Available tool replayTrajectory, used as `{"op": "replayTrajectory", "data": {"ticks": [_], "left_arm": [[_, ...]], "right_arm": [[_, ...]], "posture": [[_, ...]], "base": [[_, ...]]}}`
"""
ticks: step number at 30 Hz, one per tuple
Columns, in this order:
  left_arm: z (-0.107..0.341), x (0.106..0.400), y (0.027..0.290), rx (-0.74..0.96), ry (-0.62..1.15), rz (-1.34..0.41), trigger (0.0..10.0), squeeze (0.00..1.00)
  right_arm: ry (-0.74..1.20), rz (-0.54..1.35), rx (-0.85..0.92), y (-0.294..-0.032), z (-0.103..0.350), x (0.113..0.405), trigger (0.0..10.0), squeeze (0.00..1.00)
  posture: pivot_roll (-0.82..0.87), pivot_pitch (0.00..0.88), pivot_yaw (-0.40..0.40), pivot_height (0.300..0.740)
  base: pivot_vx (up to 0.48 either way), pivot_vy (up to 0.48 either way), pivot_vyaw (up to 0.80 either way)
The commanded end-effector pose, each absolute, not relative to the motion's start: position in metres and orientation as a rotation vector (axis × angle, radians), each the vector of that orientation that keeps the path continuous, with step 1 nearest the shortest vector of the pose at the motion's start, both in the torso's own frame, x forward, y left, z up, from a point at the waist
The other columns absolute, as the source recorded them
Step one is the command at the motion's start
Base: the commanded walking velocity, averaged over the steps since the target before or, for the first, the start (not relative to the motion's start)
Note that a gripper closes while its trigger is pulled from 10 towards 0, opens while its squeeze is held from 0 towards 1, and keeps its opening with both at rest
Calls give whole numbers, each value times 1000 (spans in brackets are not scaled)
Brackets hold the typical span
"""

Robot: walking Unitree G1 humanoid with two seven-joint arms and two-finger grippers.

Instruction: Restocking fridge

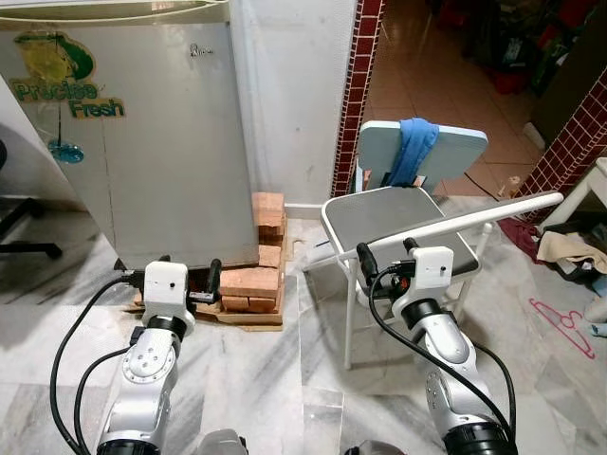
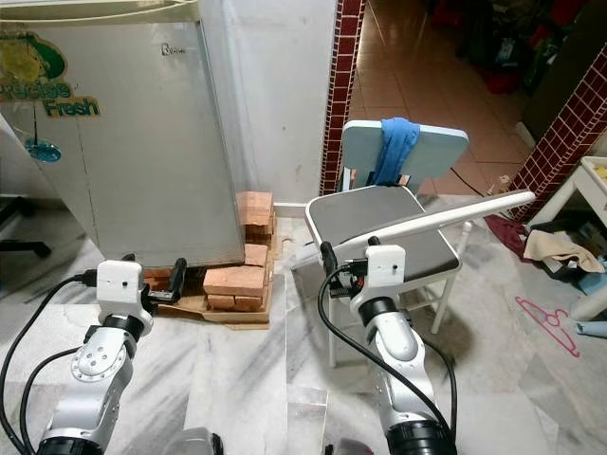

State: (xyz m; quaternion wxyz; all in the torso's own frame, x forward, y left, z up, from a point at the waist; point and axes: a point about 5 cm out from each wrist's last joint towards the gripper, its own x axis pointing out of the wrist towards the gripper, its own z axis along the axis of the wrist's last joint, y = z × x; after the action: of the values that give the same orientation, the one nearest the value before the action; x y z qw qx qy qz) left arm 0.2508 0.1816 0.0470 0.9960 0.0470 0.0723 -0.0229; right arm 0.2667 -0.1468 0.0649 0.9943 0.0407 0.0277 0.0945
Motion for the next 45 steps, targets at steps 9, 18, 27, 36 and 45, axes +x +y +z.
{"op": "replayTrajectory", "data": {"ticks": [9, 18, 27, 36, 45], "left_arm": [[50, 259, 186, 113, 150, -82, 10000, 0], [63, 266, 203, 159, 110, -65, 10000, 0], [63, 259, 207, 156, 122, -64, 10000, 0], [67, 265, 200, 142, 97, -86, 10000, 0], [65, 263, 196, 143, 88, -93, 10000, 0]], "right_arm": [[34, 181, 85, -143, 68, 274, 10000, 0], [7, 149, 82, -147, 75, 276, 10000, 0], [-23, 113, 80, -151, 85, 278, 10000, 0], [-6, 98, 26, -149, 81, 275, 10000, 0], [8, 126, 8, -148, 79, 272, 10000, 0]], "posture": [[47, 0, 24, 740], [63, 0, 19, 740], [55, 0, 21, 740], [46, 0, 28, 740], [43, 0, 5, 740]], "base": [[0, 478, 0], [0, 480, 0], [0, 480, 0], [0, 480, 0], [0, 60, 0]]}}
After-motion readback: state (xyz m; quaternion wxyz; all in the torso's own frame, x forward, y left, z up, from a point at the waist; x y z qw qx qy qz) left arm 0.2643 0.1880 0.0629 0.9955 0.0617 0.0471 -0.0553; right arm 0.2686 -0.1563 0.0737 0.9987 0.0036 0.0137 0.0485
